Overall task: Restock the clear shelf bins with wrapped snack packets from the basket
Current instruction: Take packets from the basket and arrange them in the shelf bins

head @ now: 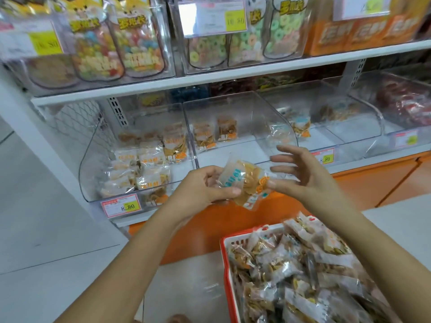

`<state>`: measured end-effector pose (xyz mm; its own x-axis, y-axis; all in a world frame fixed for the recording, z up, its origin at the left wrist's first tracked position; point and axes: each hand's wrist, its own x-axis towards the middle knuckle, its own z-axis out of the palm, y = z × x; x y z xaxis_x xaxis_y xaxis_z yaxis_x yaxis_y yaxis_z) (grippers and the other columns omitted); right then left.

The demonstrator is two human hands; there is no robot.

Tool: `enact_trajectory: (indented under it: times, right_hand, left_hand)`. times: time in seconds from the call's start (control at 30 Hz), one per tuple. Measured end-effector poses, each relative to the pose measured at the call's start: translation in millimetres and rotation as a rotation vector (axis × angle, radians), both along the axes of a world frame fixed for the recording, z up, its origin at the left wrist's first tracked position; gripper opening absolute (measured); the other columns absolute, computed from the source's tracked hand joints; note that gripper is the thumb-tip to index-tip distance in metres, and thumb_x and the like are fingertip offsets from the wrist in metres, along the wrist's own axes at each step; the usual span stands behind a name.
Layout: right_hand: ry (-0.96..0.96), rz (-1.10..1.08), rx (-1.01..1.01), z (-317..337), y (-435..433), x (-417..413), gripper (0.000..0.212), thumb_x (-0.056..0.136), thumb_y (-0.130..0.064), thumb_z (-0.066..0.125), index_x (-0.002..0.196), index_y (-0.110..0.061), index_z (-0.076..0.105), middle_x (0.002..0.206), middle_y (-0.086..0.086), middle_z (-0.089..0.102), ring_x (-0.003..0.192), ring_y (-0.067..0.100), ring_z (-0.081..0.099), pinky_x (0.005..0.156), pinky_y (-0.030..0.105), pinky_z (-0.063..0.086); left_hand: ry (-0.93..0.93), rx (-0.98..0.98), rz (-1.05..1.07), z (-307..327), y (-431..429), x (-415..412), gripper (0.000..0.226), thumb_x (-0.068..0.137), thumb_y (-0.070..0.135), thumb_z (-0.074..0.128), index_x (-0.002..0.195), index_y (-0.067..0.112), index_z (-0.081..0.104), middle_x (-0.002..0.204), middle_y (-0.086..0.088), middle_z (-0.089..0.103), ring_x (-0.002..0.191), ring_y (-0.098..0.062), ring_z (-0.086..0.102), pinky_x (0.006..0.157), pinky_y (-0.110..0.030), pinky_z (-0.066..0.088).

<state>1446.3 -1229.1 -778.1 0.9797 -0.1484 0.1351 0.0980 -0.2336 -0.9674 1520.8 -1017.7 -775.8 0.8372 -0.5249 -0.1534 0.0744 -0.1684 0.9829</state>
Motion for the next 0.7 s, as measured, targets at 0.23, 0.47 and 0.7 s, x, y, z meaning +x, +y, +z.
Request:
enact_trajectory:
  times: [0.23, 0.47, 0.7]
  right_hand:
    - [0.247, 0.241, 0.461, -5, -4, 26, 0.047, 0.068, -0.011, 0.076, 0.112, -0.004, 0.064, 0.110, 0.016, 0.070, 0.100, 0.026, 0.068, 0.084, 0.027, 0.056]
    - [0.166, 0.020, 0.570, 6, -59, 41, 0.011, 0.075, -0.016, 0.065, 0.073, -0.013, 0.076, 0.080, 0.003, 0.074, 0.070, 0.007, 0.069, 0.061, 0.015, 0.055]
    - [0.007, -0.538, -0.234, 38, -212, 94, 0.028, 0.073, -0.016, 0.082, 0.091, 0.001, 0.069, 0.082, 0.019, 0.066, 0.071, 0.020, 0.064, 0.072, 0.038, 0.057]
  left_hand:
    - [0.115, -0.188, 0.028, -5, -34, 6, 0.060, 0.059, 0.008, 0.076, 0.115, -0.001, 0.058, 0.108, -0.014, 0.069, 0.089, -0.018, 0.070, 0.074, -0.024, 0.058]
    - [-0.040, 0.012, -0.049, 3, -100, 32, 0.052, 0.069, 0.010, 0.083, 0.115, 0.021, 0.060, 0.111, 0.002, 0.069, 0.106, -0.015, 0.064, 0.094, -0.033, 0.051]
    - [-0.325, 0.308, 0.156, 8, -194, 89, 0.063, 0.084, 0.037, 0.070, 0.137, 0.017, 0.045, 0.136, -0.003, 0.051, 0.118, -0.016, 0.051, 0.088, -0.024, 0.043]
